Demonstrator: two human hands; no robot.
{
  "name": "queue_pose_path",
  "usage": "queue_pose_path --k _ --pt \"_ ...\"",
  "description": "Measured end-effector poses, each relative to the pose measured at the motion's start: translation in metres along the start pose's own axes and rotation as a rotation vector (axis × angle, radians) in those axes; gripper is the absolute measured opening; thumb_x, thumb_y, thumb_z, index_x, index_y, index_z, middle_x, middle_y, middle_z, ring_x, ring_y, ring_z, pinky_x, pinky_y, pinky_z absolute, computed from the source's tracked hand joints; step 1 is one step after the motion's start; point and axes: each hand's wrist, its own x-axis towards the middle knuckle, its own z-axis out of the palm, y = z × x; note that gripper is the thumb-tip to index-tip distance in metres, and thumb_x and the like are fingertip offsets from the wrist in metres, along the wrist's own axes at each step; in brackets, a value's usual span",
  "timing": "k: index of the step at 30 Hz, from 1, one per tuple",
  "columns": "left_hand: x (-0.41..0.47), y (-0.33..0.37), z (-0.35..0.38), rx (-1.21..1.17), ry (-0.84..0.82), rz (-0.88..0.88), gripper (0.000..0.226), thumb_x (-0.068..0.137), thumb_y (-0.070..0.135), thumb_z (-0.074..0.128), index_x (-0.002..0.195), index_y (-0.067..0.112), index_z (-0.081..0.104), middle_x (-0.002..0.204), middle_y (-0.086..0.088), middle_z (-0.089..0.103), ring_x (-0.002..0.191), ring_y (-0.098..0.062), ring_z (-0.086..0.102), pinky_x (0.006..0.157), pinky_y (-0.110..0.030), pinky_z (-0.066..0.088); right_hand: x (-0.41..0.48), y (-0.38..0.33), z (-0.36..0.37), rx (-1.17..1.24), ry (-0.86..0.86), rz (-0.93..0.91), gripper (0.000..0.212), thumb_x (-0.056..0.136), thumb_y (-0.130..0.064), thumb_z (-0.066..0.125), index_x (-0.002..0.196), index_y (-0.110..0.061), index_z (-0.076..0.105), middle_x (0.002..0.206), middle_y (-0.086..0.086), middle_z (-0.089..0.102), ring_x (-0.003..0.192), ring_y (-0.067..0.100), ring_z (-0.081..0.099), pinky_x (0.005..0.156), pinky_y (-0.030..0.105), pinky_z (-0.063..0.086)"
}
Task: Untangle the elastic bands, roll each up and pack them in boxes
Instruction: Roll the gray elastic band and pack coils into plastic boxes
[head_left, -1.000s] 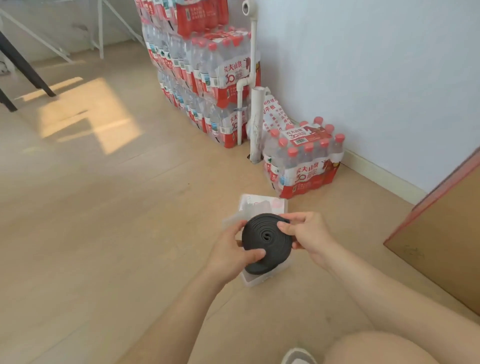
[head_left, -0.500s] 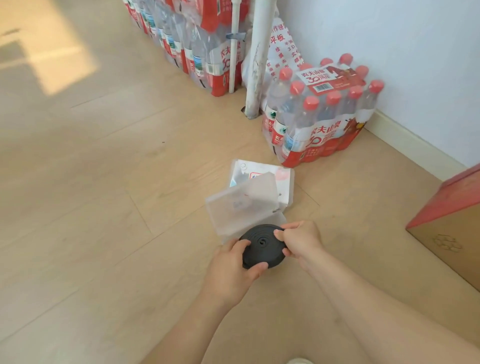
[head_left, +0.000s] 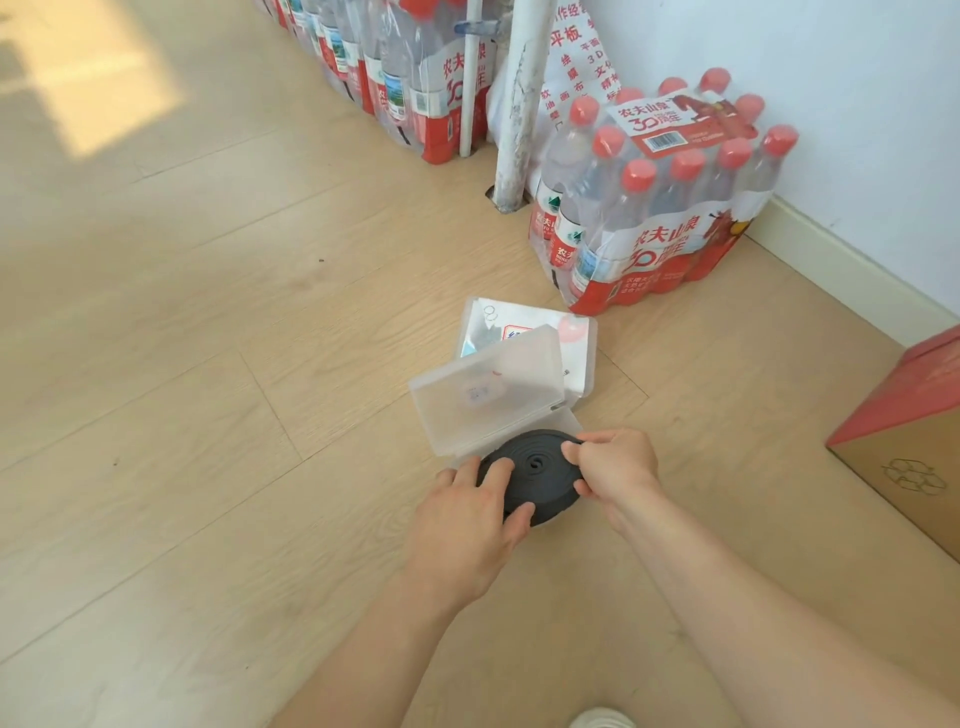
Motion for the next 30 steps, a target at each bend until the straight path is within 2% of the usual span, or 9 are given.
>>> queue_pose_path --k 3,7,11,14,16,19,22,27,30 --pt "0.003 0.002 0.000 0.044 -0.027 0.007 0.047 0.090 0.057 0.042 0.123 0.024 0.040 0.119 0.006 0.053 0.113 -0.020 0.045 0.084 -0.034 0.046 -0.007 0.007 -0.002 0.072 0.068 -0.035 0.024 0.086 -0.007 0.069 0.109 -0.008 0.065 0.079 -0.001 0.060 0.058 0.015 0.058 0.054 0.028 0.053" --pt "0.004 0.002 0.000 0.052 -0.055 0.038 0.042 0.088 0.054 0.050 0.114 0.022 0.039 0.093 0.004 0.061 0.106 -0.019 0.048 0.070 -0.034 0.042 -0.012 0.010 0.001 0.065 0.108 -0.063 0.029 0.087 -0.008 0.067 0.116 -0.005 0.064 0.073 -0.006 0.056 0.056 0.013 0.057 0.059 0.033 0.057" --pt "0.002 0.000 0.003 0.035 -0.056 -0.010 0.041 0.090 0.053 0.047 0.113 0.021 0.036 0.100 0.001 0.059 0.099 -0.022 0.054 0.074 -0.033 0.040 -0.015 0.009 0.000 -0.058 0.114 -0.109 0.032 0.088 -0.012 0.066 0.120 -0.007 0.063 0.070 -0.009 0.052 0.054 0.020 0.063 0.067 0.039 0.060" --pt "0.004 -0.004 0.008 0.093 -0.032 0.024 0.036 0.092 0.055 0.040 0.111 0.025 0.035 0.099 0.005 0.065 0.099 -0.020 0.056 0.078 -0.034 0.038 -0.011 0.008 -0.001 -0.234 0.097 -0.149 0.033 0.090 -0.019 0.065 0.121 -0.009 0.062 0.075 -0.004 0.059 0.065 0.028 0.070 0.074 0.041 0.059" --pt "0.006 -0.003 0.009 0.052 -0.033 0.036 0.040 0.088 0.061 0.040 0.112 0.029 0.037 0.093 0.007 0.066 0.096 -0.020 0.055 0.075 -0.034 0.038 -0.007 0.008 -0.001 -0.348 0.069 -0.183 0.031 0.090 -0.023 0.063 0.118 -0.011 0.064 0.095 0.007 0.069 0.081 0.030 0.070 0.079 0.038 0.057" --pt "0.009 0.002 0.010 0.077 -0.030 0.037 0.045 0.087 0.067 0.037 0.117 0.033 0.040 0.088 0.006 0.066 0.090 -0.021 0.057 0.069 -0.032 0.035 -0.005 0.008 0.000 -0.655 0.032 -0.299 0.024 0.096 -0.025 0.051 0.100 -0.007 0.066 0.102 0.015 0.069 0.093 0.033 0.062 0.070 0.029 0.043" --pt "0.011 0.006 0.012 0.158 -0.035 0.029 0.045 0.090 0.065 0.032 0.118 0.030 0.042 0.087 0.003 0.065 0.086 -0.023 0.059 0.068 -0.032 0.032 -0.009 0.003 -0.004 -0.935 0.003 -0.403 0.027 0.101 -0.020 0.039 0.102 -0.006 0.062 0.107 0.015 0.066 0.100 0.034 0.059 0.069 0.029 0.036" --pt "0.010 0.008 0.011 0.200 -0.051 0.033 0.044 0.092 0.063 0.029 0.116 0.028 0.043 0.086 0.001 0.063 0.084 -0.025 0.060 0.067 -0.032 0.029 -0.011 -0.009 -0.007 -1.192 -0.082 -0.403 0.017 0.091 -0.006 0.044 0.099 -0.009 0.059 0.113 0.014 0.064 0.091 0.031 0.055 0.069 0.030 0.039" --pt "0.011 0.007 0.011 0.184 -0.054 0.025 0.043 0.093 0.062 0.029 0.118 0.029 0.043 0.088 0.001 0.063 0.084 -0.024 0.061 0.067 -0.031 0.029 -0.012 -0.015 -0.006 -1.339 -0.060 -0.397 0.026 0.090 -0.010 0.049 0.113 -0.012 0.060 0.118 0.008 0.061 0.109 0.027 0.054 0.072 0.030 0.041"
